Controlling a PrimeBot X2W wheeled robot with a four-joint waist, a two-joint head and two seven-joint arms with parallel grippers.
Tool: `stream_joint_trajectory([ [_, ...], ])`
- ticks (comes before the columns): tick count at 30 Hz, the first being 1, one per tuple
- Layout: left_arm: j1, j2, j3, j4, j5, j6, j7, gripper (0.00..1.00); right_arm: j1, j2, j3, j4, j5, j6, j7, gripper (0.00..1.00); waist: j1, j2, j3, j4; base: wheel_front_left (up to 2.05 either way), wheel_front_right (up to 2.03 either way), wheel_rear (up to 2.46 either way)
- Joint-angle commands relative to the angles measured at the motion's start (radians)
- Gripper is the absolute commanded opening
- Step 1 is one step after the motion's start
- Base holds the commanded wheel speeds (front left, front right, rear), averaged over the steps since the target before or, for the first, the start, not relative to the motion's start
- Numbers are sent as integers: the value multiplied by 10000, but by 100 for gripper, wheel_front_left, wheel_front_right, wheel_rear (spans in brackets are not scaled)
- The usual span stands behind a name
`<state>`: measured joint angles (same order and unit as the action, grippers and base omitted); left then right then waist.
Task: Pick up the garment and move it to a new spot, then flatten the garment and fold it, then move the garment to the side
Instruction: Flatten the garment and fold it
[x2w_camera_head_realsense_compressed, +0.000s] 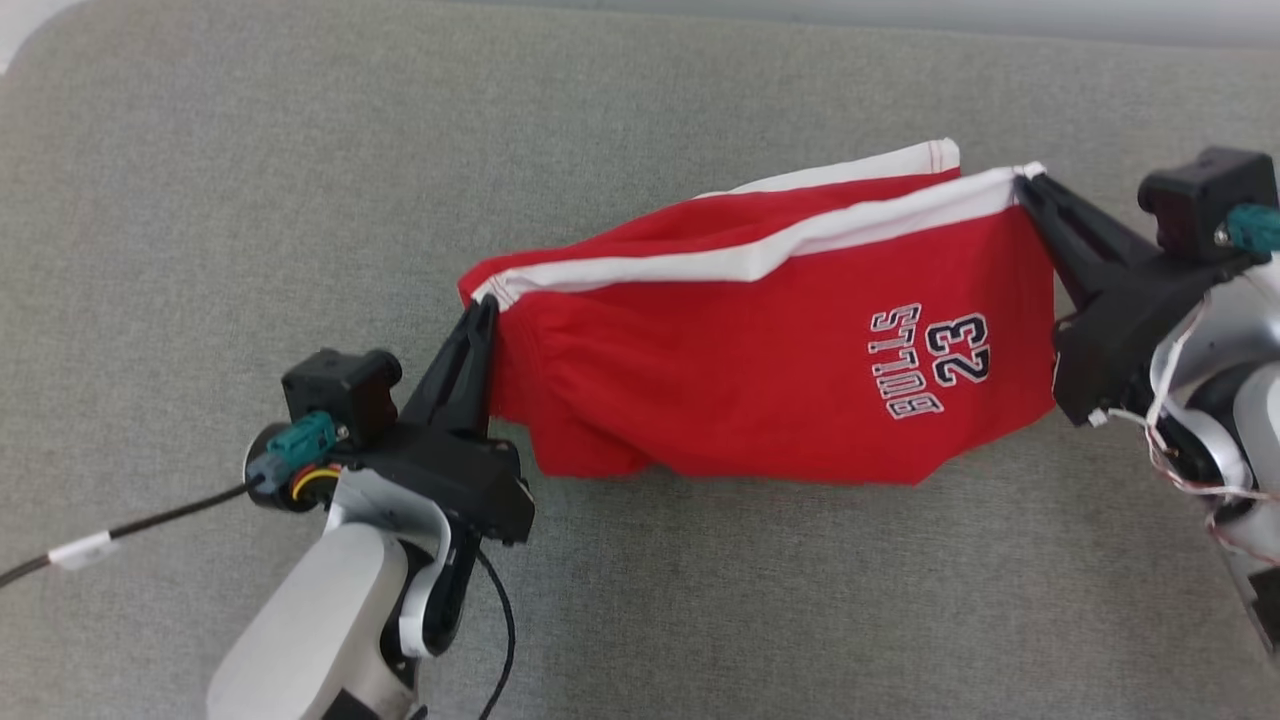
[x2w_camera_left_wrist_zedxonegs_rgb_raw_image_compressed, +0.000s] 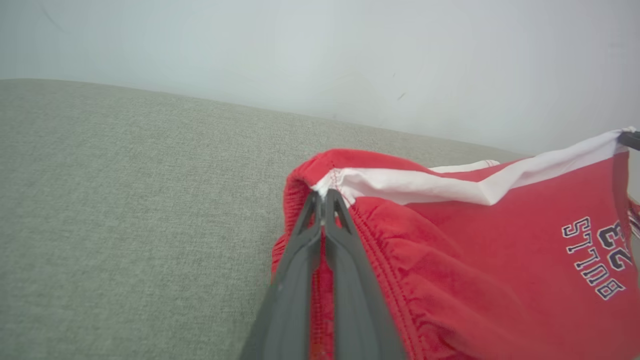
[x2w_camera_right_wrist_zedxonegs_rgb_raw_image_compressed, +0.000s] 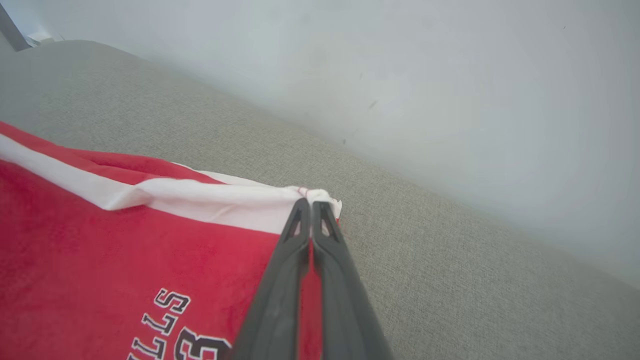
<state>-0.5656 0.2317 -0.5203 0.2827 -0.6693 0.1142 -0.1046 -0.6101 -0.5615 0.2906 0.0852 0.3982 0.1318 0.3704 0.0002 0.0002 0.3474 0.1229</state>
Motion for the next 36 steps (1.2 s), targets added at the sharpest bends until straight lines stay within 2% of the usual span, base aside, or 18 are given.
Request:
stream_joint_trajectory([
  [1, -231, -22, 9, 95, 68, 11, 8, 0, -265, 62, 93, 217, -152, -24, -114, 0, -2, -2, 186, 85, 0, 0, 0],
  [7, -884, -198, 240, 471, 49, 340, 56, 0, -1430, 336, 242, 1218, -386, -24, -594, 0, -2, -2, 722, 50, 0, 0, 0],
  [15, -1581, -382, 369, 935, 80, 508, -142, 0, -2719, 542, 587, 2490, -609, -24, -1020, 0, -2, -2, 1287, 26, 0, 0, 0],
  [16, -1622, -407, 361, 992, 107, 492, -198, 9, -2822, 603, 590, 2650, -612, -24, -1094, 0, -2, -2, 1312, 29, 0, 0, 0],
  [17, -1668, -407, 355, 1064, 152, 511, -252, 45, -2943, 654, 606, 2799, -636, -24, -1161, 11, -2, -2, 1327, 35, 0, 0, 0],
  [18, -1728, -394, 338, 1109, 209, 496, -353, 91, -3054, 687, 641, 2937, -662, -24, -1230, 45, -2, -2, 1334, 39, 0, 0, 0],
  [19, -1748, -415, 303, 1177, 177, 437, -338, 100, -3143, 740, 659, 3083, -625, -24, -1274, 84, -2, -2, 1329, 43, 0, 0, 0],
  [20, -1764, -409, 267, 1232, 199, 387, -356, 100, -3224, 780, 668, 3180, -591, -24, -1372, 100, -2, -2, 1309, 51, 0, 0, 0],
  [25, -1617, -258, 200, 1300, 395, 321, -676, 100, -3255, 863, 761, 3413, -421, -24, -1463, 100, -2, -2, 1059, 81, 0, 0, 0],
  [28, -1222, -49, 96, 1118, 476, 217, -915, 100, -2963, 743, 711, 3392, -158, -24, -1104, 100, -2, -2, 740, 112, 0, 0, 0],
  [32, -214, 547, 199, 292, 892, 326, -1411, 100, -2117, 533, 99, 3185, 283, -24, 427, 100, -2, -2, 219, 159, 0, 0, 0],
  [33, 313, 716, 318, -197, 1005, 366, -1527, 100, -1671, 632, -330, 3038, 406, -24, 901, 100, -2, -2, 77, 209, 0, 0, 0],
  [36, 1199, 966, 341, -797, 1273, 432, -1588, 100, -1019, 911, -1193, 2967, 486, -24, 1385, 100, -2, -2, -84, 305, 0, 0, 0],
])
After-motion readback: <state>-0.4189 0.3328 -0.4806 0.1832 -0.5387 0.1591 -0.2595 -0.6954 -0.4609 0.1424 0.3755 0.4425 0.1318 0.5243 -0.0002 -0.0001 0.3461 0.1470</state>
